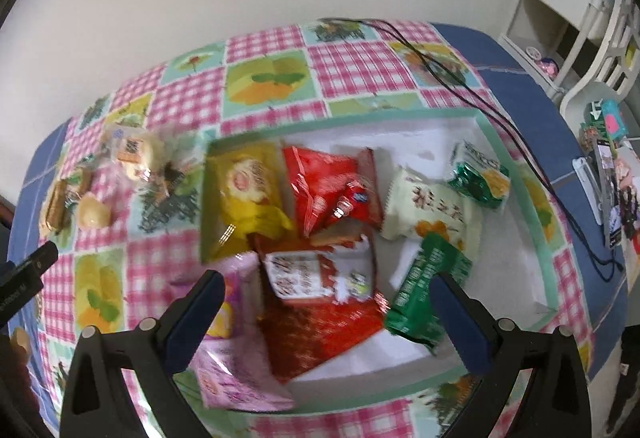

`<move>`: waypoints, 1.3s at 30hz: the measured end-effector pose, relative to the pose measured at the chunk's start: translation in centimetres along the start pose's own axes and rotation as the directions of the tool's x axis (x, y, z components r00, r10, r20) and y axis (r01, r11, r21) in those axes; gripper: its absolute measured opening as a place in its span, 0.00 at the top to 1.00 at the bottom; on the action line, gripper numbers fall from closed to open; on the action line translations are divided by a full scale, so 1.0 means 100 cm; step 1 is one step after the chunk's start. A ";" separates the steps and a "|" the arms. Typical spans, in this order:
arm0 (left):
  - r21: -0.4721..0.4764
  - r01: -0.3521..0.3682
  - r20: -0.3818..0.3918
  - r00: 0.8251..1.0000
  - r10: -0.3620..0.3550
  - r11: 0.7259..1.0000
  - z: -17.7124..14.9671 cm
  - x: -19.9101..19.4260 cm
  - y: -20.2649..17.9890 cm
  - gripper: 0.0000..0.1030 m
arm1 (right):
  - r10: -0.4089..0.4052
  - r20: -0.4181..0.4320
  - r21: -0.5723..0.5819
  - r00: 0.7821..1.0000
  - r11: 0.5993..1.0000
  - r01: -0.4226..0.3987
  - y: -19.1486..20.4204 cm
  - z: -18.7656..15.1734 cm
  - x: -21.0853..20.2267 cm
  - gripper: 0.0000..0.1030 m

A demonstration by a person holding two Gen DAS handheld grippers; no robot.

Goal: Organize snacks
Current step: 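Move right tool toward yellow pudding cup while left tool approaches cream wafer packet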

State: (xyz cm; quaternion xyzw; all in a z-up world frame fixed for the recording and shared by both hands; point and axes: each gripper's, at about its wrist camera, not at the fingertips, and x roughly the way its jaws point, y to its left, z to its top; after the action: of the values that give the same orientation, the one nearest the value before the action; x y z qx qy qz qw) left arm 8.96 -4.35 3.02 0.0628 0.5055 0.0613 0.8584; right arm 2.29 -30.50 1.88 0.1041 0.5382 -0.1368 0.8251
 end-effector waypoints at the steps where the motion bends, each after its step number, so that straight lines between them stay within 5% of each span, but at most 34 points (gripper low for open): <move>1: -0.004 0.002 0.006 1.000 -0.002 1.000 0.002 0.000 0.005 0.03 | 0.002 0.011 0.002 1.000 1.000 -0.002 0.004 0.000 -0.001 0.00; 23: -0.205 -0.064 -0.048 0.997 0.055 0.977 0.001 0.035 0.129 0.03 | 0.152 0.080 -0.092 0.985 0.985 -0.144 0.106 -0.008 -0.018 0.00; 31: -0.256 -0.022 -0.038 0.999 0.013 0.967 0.002 0.040 0.153 0.03 | 0.206 0.045 -0.155 0.978 0.968 -0.197 0.154 -0.019 -0.011 0.00; 39: -0.320 0.051 0.011 0.999 -0.050 0.946 0.007 0.046 0.161 0.03 | 0.277 0.005 -0.101 0.961 0.956 -0.275 0.177 -0.018 0.006 0.00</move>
State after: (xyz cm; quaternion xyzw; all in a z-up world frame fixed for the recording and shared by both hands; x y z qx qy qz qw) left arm 11.13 12.27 2.16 -0.0900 0.4893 0.1205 0.8591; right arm 6.99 -13.31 1.04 0.1358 0.5165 0.0055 0.8455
